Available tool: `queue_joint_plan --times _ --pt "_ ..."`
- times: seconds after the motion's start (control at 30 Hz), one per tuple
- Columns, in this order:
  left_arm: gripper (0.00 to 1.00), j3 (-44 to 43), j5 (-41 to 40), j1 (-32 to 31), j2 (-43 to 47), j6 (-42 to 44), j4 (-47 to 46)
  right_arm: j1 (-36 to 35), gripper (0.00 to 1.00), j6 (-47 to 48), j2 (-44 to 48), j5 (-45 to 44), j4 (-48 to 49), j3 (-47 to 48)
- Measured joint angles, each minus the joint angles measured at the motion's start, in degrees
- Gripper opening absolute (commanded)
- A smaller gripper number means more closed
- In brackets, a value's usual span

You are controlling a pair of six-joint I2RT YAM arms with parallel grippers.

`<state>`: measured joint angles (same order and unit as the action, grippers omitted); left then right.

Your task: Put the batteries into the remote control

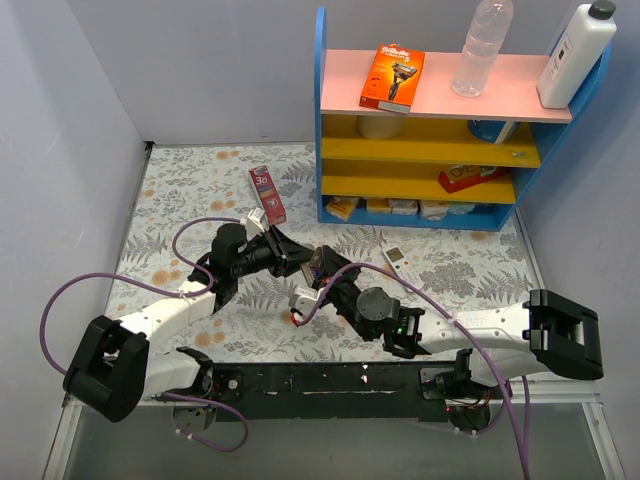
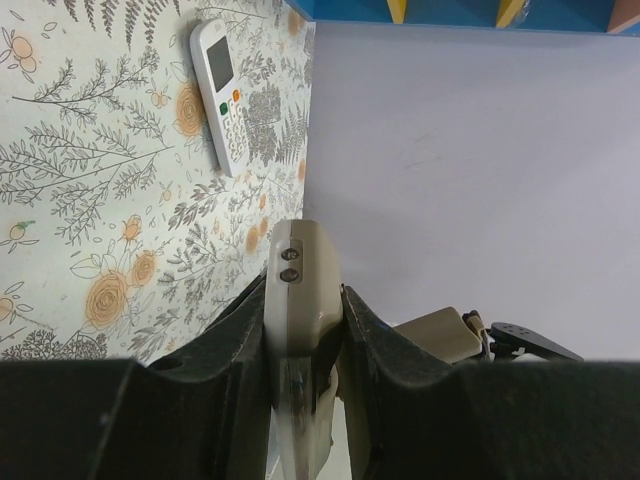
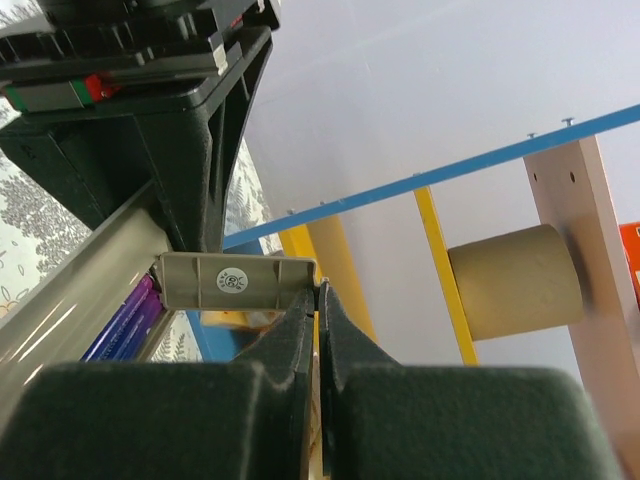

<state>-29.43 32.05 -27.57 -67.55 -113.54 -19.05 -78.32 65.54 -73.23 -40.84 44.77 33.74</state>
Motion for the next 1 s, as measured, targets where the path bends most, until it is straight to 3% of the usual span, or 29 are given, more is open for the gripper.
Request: queue_joint_plan --times 0.47,1.0 --pt "0.00 0.02 -0.11 0.00 0.90 0.20 1.09 -0.42 0.03 3.72 -1.60 -1.86 4.48 -1.25" --pt "0.00 0.02 -0.07 0.02 0.92 0.85 2.78 -2.36 0.09 3.28 0.39 0.70 0.20 -1.14"
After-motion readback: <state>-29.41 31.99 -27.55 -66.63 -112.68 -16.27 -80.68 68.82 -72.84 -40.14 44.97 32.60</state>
